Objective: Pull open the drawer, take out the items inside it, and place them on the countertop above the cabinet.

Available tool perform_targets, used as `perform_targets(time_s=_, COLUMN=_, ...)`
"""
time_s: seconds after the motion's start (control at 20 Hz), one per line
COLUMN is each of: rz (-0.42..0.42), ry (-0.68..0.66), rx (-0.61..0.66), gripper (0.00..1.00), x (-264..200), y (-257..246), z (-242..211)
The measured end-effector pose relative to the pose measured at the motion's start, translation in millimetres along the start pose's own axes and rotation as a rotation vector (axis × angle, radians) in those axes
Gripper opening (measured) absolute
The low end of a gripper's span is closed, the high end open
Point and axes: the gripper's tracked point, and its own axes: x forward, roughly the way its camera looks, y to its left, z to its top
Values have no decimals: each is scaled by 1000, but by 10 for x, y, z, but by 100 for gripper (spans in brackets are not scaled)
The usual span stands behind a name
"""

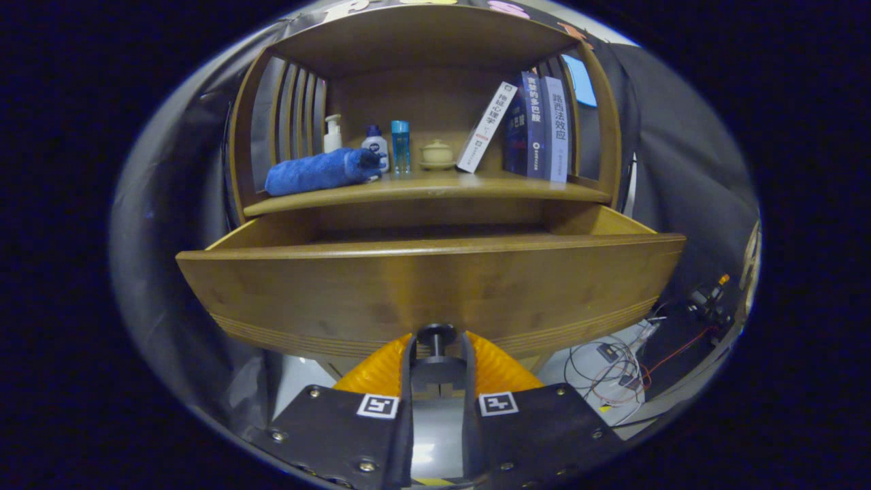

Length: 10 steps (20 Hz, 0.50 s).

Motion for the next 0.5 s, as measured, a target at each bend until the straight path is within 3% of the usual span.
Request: perform_targets(time_s=0.5, rz=-42, ry=22, rx=51, gripper=29, x=-318, y=-30, z=-187)
